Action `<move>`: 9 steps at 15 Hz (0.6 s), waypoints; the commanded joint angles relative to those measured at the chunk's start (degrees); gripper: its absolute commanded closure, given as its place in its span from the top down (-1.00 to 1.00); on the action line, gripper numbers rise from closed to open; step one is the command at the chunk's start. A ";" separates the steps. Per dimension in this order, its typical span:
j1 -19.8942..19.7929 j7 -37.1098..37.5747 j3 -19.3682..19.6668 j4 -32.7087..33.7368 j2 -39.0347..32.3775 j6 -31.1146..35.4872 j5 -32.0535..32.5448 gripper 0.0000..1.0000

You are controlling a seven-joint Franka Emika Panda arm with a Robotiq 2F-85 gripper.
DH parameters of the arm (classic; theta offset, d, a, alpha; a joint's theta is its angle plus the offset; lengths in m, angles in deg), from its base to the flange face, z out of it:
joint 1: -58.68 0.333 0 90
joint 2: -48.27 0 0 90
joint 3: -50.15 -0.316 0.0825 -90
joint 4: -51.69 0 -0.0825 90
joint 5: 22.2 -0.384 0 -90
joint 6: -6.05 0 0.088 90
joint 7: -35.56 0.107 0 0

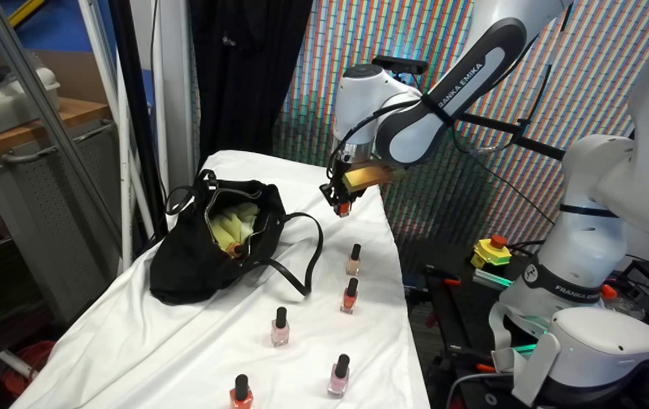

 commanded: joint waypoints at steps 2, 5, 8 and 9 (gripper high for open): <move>-0.82 3.87 -5.91 4.23 4.18 -4.08 7.90 -0.70; -0.69 4.26 -9.67 8.06 2.40 -2.78 9.59 -0.70; -0.06 5.30 -12.22 12.57 -1.36 -1.63 11.52 -0.70; 0.15 5.26 -12.77 14.01 -2.53 -1.40 11.75 -0.70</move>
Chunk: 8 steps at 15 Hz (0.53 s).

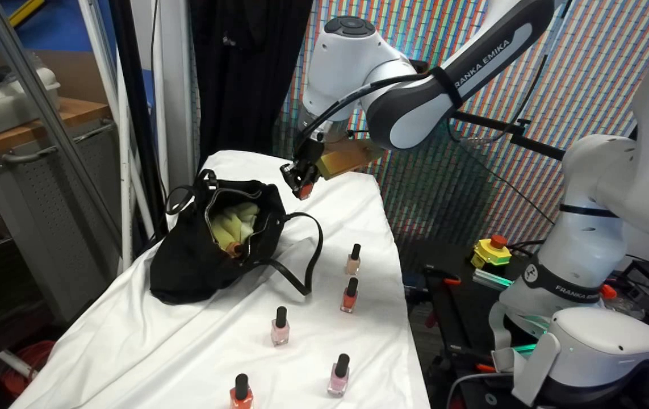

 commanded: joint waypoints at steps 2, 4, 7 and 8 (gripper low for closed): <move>0.70 1.71 -2.07 8.53 -7.34 0.87 3.26 -0.70; 1.39 1.33 -1.77 11.69 -10.50 0.98 3.44 -0.70; 2.08 -0.03 -1.06 16.24 -15.11 1.13 2.38 -0.70; 2.27 -0.35 -0.82 17.61 -16.45 1.12 2.14 -0.70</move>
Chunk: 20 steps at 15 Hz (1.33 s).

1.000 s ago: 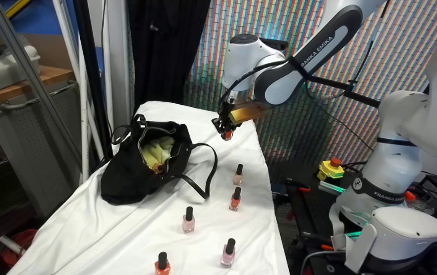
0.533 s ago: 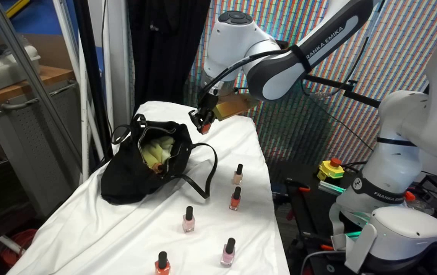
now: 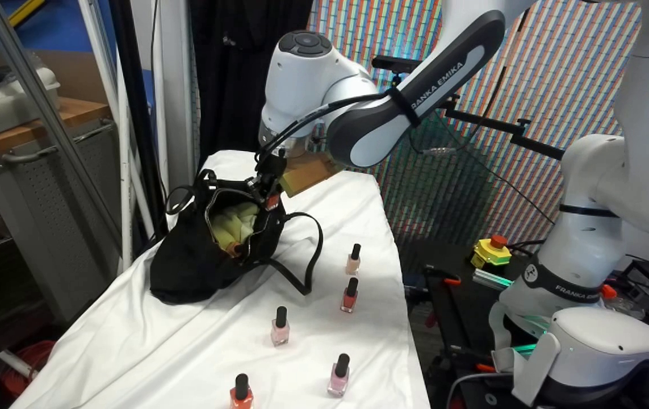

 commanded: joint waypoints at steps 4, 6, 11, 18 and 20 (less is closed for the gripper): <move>1.35 -1.99 1.97 10.95 -9.89 1.29 -0.75 -0.70; 1.53 -2.34 2.39 13.11 -11.82 1.55 -1.11 -0.70; 1.95 -3.41 3.72 16.94 -15.26 1.82 -1.55 -0.70; 2.29 -5.23 4.40 17.34 -15.52 1.26 -2.51 0.39; 2.56 -5.67 4.63 15.56 -13.96 1.36 -2.17 0.67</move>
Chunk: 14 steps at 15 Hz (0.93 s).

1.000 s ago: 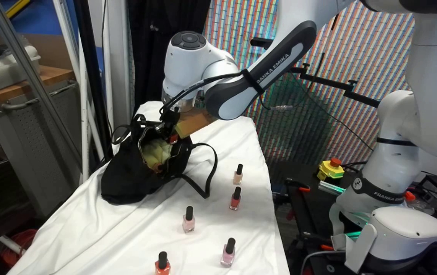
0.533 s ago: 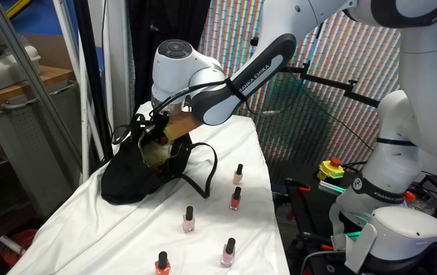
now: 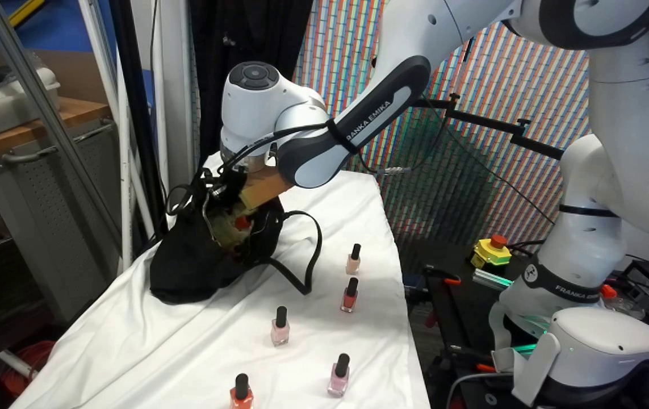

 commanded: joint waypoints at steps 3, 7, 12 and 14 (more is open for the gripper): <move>1.13 -4.39 1.08 -4.27 4.37 0.43 -2.10 0.98; 0.16 -10.81 -0.80 -12.83 11.60 -0.19 -5.52 1.00; -0.40 -18.15 -2.30 -26.03 23.51 -1.71 -10.26 1.00; -0.87 -20.77 -3.05 -31.00 27.95 -2.63 -11.65 1.00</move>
